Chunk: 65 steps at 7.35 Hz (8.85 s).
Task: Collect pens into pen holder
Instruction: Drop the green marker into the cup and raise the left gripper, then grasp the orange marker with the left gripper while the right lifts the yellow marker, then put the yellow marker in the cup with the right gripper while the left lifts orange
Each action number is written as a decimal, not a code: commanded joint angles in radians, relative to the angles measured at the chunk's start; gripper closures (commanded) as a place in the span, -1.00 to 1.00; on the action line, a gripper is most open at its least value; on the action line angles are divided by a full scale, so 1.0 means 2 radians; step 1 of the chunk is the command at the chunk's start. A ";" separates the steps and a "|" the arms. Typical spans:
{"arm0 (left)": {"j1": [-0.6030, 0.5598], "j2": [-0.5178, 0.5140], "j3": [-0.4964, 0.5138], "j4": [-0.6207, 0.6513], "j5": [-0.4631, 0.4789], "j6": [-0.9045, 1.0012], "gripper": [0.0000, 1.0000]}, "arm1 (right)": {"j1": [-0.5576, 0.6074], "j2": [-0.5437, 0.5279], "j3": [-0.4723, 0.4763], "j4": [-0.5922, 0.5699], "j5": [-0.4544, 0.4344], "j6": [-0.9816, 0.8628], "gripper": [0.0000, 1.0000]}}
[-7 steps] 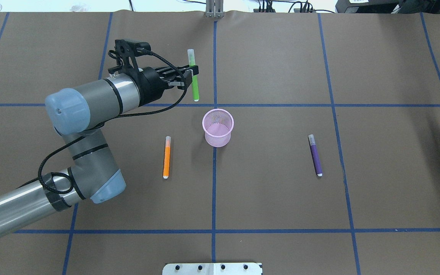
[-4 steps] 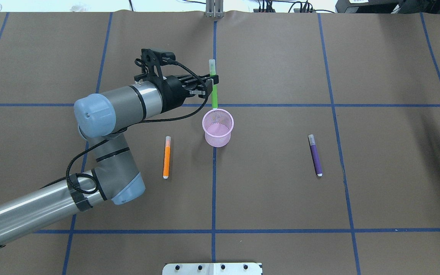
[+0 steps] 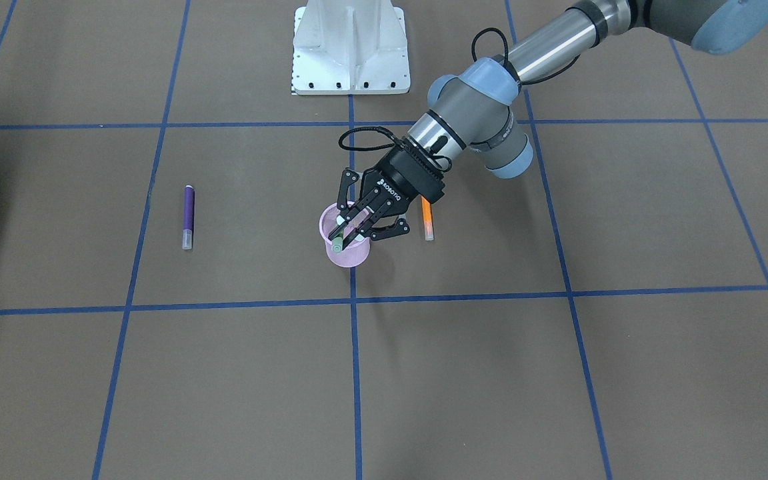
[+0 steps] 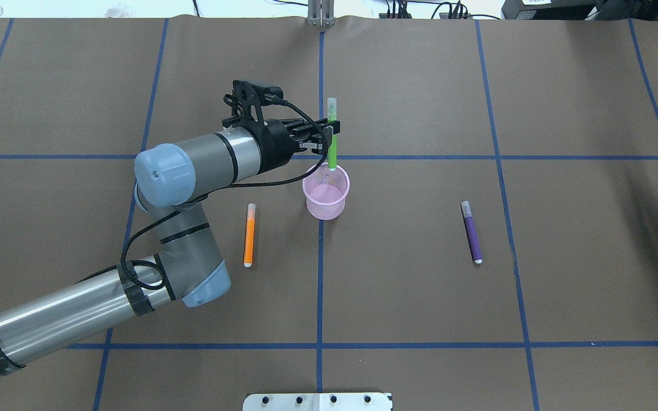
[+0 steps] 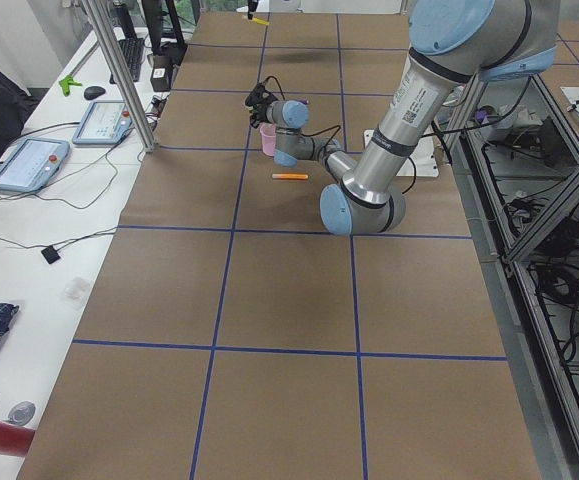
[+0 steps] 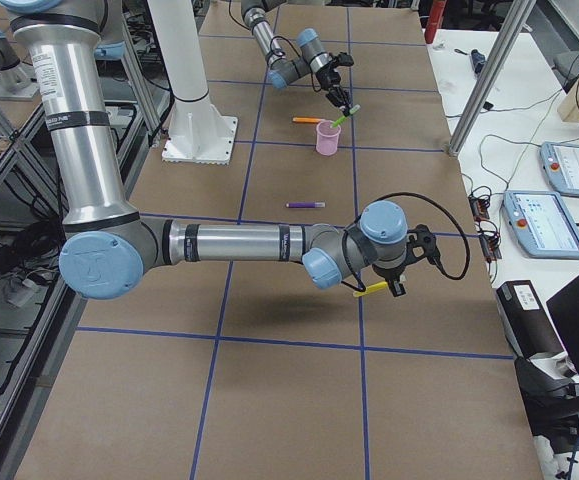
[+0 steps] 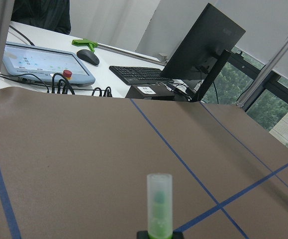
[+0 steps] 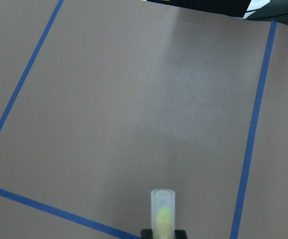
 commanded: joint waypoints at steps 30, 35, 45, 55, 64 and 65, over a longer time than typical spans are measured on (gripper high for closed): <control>-0.038 0.011 -0.098 0.605 -0.276 -0.036 -0.86 | -0.248 0.045 0.169 0.223 -0.212 0.299 1.00; -0.033 0.011 -0.085 0.605 -0.274 -0.038 -0.32 | -0.272 0.062 0.168 0.222 -0.217 0.309 1.00; -0.029 0.004 -0.068 0.604 -0.274 -0.058 0.62 | -0.283 0.063 0.169 0.223 -0.233 0.310 1.00; -0.150 0.022 -0.199 0.595 -0.236 0.023 1.00 | -0.389 0.106 0.185 0.222 -0.376 0.324 1.00; -0.167 0.063 -0.203 0.567 -0.236 0.051 1.00 | -0.486 0.170 0.118 0.217 -0.516 0.318 1.00; -0.167 0.066 -0.203 0.566 -0.236 0.051 1.00 | -0.486 0.174 0.112 0.217 -0.517 0.317 1.00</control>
